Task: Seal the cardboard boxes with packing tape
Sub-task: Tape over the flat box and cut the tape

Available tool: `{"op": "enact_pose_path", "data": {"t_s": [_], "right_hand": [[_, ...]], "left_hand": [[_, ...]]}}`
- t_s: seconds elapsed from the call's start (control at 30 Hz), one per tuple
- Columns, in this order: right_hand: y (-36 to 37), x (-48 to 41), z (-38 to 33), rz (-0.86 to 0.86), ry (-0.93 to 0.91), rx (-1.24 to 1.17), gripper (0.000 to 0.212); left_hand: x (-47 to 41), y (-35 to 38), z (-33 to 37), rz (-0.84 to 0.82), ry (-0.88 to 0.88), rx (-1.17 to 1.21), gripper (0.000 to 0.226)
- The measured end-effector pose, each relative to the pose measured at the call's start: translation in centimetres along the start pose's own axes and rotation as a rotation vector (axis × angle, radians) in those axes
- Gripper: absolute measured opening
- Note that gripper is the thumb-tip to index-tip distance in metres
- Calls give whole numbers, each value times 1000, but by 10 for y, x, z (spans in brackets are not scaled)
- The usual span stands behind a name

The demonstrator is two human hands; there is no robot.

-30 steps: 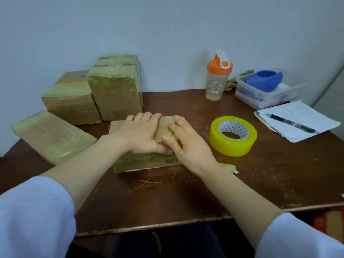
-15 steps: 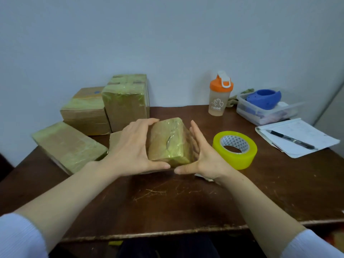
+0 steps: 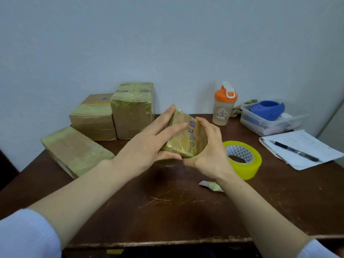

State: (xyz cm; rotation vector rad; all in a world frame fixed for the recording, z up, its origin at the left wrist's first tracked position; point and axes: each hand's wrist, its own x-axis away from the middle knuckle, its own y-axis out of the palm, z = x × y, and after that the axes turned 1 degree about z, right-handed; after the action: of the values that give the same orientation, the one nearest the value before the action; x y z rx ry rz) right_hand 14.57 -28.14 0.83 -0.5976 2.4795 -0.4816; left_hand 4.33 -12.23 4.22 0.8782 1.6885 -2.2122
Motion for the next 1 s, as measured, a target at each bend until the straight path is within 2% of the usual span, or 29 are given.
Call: {"op": "enact_pose_path", "data": {"t_s": [0.13,0.17,0.27,0.33,0.43,0.53,0.6,0.67,0.73,0.8,1.0], "right_hand": [[-8,-12,1,56,169,-62,118],[-10,-15,2,57,230,-150,119],[-22,-27,12,-7,371,-634,118],[-28,-35,22,-95,406,-826,107],[-26,-47,32,-194,388,-951,91],[-11,-62,35,20,539,-1021,89],[3,-69,36,134,629,-944,95],[22,-72,35,89,631,-864,91],[38,-75,31,-42,597,-813,85],[51,-83,32,-118,544,-723,78],[82,-110,55,-63,267,-148,47]], "left_hand": [[-9,3,0,35,-145,176,66],[-9,6,-3,30,-228,167,74],[-7,8,-22,-25,-605,173,107],[-3,4,-37,-44,-771,394,114],[2,2,-47,-81,-818,753,111],[-3,17,-52,19,-931,841,117],[-11,32,-54,95,-1087,753,120],[-23,49,-52,90,-1175,635,118],[-33,63,-48,-5,-1150,542,119],[-40,75,-48,-87,-1093,560,115],[-38,82,-65,-58,-985,394,95]]}}
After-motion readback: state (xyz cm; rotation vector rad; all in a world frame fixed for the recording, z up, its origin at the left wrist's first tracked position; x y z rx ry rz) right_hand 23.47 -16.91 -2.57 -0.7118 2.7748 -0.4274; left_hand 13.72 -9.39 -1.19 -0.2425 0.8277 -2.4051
